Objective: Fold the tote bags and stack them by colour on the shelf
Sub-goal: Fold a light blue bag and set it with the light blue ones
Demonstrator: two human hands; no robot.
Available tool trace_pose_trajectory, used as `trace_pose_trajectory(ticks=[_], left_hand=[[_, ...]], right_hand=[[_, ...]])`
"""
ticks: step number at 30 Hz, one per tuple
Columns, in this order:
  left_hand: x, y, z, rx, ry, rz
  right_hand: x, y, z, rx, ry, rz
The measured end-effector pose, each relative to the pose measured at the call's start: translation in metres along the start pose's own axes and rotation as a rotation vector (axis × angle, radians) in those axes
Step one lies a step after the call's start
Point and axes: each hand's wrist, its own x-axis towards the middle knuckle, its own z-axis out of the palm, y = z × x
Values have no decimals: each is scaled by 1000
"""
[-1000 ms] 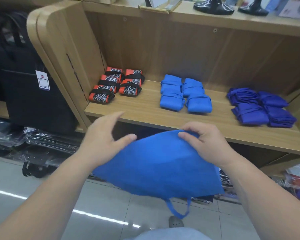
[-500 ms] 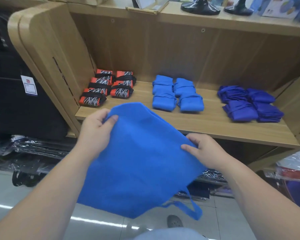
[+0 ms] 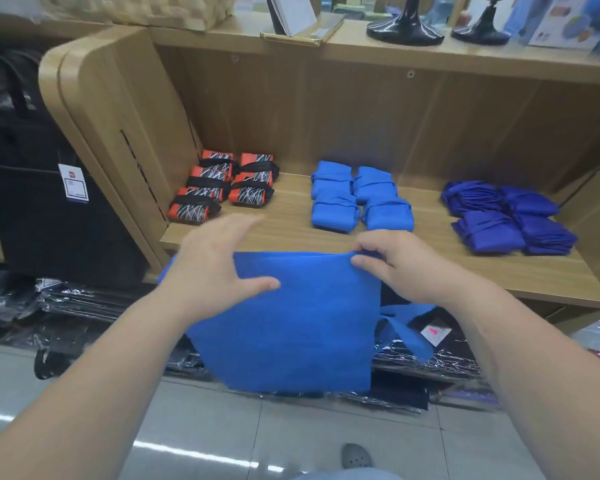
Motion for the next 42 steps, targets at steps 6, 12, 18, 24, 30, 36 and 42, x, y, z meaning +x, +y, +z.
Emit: trace_pose_trajectory(ticks=[6,12,18,24,30,36,42], left_hand=[[25,44,20,-122,-134,67],[40,61,20,-521,34,-120],[68,89,-1,-1087,243,-277],[108,90,-17,-1320,391,-270],[122,47,31,-1040,409,-580],[114,30,72,-755,347,-761],[137,41,77,-768,375,-686]], right_hand=[[13,-26,-18,-83,4,-65],[-13,25,-6,-158,621,122],[-56,84,6,0,990,326],[-36,131,11,949,682,678],[5,181,-5,1260,279,658],[22,213,-19,1073,394,577],[42,229,-51,994,527,518]])
